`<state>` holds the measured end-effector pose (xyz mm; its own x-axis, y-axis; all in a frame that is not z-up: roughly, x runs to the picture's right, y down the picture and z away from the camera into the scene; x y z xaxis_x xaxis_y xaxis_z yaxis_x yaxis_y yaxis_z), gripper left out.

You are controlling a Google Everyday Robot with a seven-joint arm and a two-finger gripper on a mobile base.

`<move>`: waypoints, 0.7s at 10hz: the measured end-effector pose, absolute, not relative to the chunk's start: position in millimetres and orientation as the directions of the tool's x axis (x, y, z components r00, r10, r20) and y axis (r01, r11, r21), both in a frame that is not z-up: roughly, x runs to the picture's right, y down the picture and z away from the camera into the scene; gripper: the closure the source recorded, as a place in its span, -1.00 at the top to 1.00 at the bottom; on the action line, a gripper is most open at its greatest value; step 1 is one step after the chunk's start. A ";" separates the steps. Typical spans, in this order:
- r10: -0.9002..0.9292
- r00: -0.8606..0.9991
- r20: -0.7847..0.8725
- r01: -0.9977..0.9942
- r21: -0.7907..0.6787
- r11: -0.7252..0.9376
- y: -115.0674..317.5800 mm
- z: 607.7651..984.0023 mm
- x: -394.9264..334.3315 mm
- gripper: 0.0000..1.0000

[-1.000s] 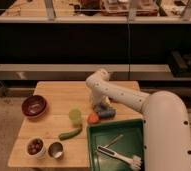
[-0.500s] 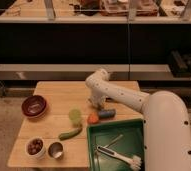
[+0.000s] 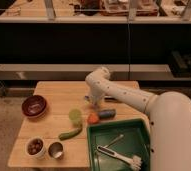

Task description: Place towel in plastic cup

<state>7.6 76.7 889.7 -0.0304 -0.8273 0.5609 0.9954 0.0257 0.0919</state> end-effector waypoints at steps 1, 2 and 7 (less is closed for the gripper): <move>-0.833 -0.050 0.552 0.991 0.128 0.025 64.0 871.9 1.1 -1.00; -0.835 -0.073 0.546 0.985 0.170 0.025 50.4 851.5 -6.2 -1.00; -0.822 -0.178 0.541 0.905 0.418 0.078 -12.0 757.2 -19.9 -1.00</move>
<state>-19.9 -12.0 757.2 -0.1784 -0.8221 0.5407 0.9053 0.0782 0.4176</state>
